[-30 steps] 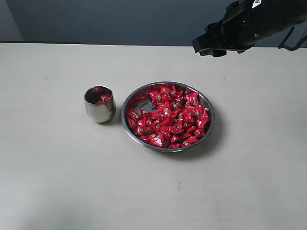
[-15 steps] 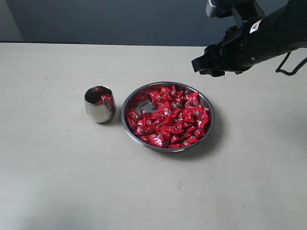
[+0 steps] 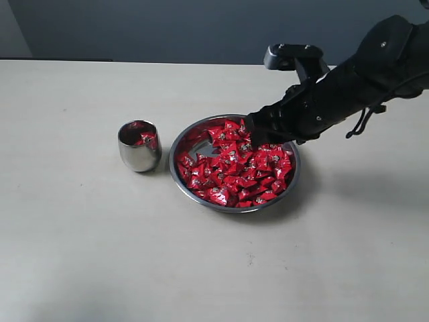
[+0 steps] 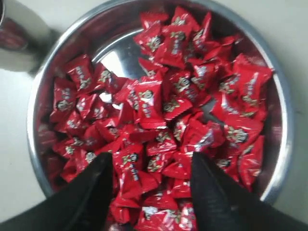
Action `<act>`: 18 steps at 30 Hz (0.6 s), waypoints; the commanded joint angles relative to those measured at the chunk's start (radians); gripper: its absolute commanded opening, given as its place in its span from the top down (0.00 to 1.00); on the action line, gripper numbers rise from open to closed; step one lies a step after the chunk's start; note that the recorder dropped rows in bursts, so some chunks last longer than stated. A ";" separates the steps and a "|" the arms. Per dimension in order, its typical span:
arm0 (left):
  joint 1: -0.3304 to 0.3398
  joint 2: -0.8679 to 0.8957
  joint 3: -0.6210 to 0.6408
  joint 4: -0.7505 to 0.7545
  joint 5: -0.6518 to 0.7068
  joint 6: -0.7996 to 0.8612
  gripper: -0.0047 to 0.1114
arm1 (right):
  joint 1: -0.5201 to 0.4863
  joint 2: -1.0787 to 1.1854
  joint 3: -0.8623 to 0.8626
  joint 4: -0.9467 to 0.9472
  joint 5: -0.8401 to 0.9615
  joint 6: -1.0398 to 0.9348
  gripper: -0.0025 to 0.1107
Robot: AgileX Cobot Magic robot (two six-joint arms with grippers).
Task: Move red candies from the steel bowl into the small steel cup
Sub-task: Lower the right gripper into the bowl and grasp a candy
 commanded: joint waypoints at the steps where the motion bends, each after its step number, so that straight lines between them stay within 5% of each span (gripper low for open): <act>1: -0.001 -0.005 -0.008 0.002 -0.006 -0.002 0.96 | -0.006 0.042 0.003 0.143 0.017 -0.126 0.55; 18: -0.001 -0.005 -0.008 0.002 -0.006 -0.002 0.96 | -0.002 0.292 -0.272 0.115 0.124 -0.124 0.55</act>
